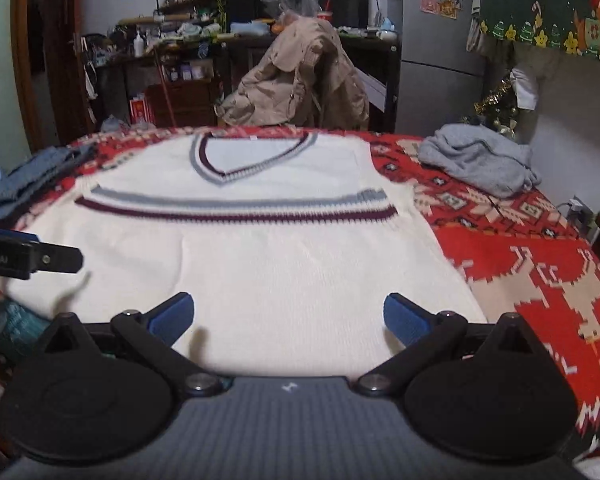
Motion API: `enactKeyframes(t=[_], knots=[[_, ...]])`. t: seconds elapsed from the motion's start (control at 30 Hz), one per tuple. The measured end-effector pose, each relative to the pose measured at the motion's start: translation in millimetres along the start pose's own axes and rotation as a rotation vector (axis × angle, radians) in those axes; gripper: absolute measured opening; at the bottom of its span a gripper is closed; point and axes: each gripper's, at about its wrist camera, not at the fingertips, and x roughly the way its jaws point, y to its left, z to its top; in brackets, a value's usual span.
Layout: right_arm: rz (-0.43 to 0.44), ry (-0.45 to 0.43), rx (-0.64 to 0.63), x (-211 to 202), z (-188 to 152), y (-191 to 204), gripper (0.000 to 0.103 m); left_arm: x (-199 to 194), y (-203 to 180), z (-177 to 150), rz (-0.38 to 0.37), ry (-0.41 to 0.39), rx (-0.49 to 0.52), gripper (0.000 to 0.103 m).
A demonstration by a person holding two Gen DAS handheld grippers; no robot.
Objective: Fold clothes
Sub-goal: 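Open both grippers and release the folded hem onto the vest, then close both grippers and withdraw them from the folded vest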
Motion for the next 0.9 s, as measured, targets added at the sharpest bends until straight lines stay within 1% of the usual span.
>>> enactKeyframes(t=[0.03, 0.07, 0.1, 0.13, 0.17, 0.2, 0.23, 0.27, 0.3, 0.33, 0.37, 0.4, 0.43, 0.5, 0.6, 0.67, 0.77, 0.9], knots=[[-0.009, -0.001, -0.003, 2, 3, 1, 0.101, 1, -2, 3, 0.009, -0.009, 0.011, 0.055], [-0.017, -0.003, -0.004, 4, 6, 3, 0.099, 4, -4, 5, 0.016, -0.009, 0.017, 0.048], [-0.022, -0.007, -0.004, 5, 9, 5, 0.097, 7, -6, 6, 0.015, -0.005, 0.019, 0.027], [-0.023, -0.011, -0.003, 7, 11, 7, 0.091, 10, -8, 6, 0.011, -0.001, 0.022, 0.008], [-0.019, -0.016, -0.001, 8, 14, 10, 0.085, 13, -9, 4, -0.002, 0.005, 0.029, 0.006], [-0.01, -0.016, -0.006, 10, 15, 13, 0.083, 14, -11, 3, -0.011, 0.009, 0.037, 0.006], [0.004, -0.015, -0.017, 11, 17, 18, 0.075, 14, -13, 0, -0.015, 0.01, 0.048, 0.006], [0.021, -0.013, -0.023, 12, 17, 22, 0.063, 15, -15, -2, -0.019, 0.011, 0.059, 0.006], [0.041, -0.008, -0.027, 13, 18, 27, 0.056, 15, -17, -5, -0.023, 0.015, 0.068, 0.005], [0.064, 0.0, -0.031, 15, 17, 31, 0.043, 15, -18, -7, -0.03, 0.023, 0.074, 0.005], [0.09, 0.012, -0.035, 17, 17, 35, 0.032, 15, -18, -10, -0.036, 0.032, 0.081, 0.005], [0.111, 0.022, -0.041, 18, 16, 39, 0.028, 14, -18, -12, -0.038, 0.038, 0.091, 0.005], [0.128, 0.032, -0.05, 19, 14, 43, 0.025, 12, -18, -14, -0.034, 0.04, 0.109, 0.006], [0.144, 0.059, -0.075, 21, 8, 50, 0.025, 8, -19, -19, -0.026, 0.046, 0.145, 0.006], [0.142, 0.066, -0.105, 16, 2, 55, 0.026, 0, -15, -22, -0.014, 0.066, 0.195, 0.008], [0.142, 0.076, -0.109, 11, -1, 56, 0.026, -5, -11, -25, -0.003, 0.082, 0.21, 0.008], [0.146, 0.086, -0.105, 4, -2, 56, 0.027, -13, 0, -26, 0.0, 0.11, 0.168, 0.008], [0.178, 0.071, -0.111, 3, 5, 65, 0.026, -17, 14, -27, -0.016, 0.129, 0.095, 0.008]])
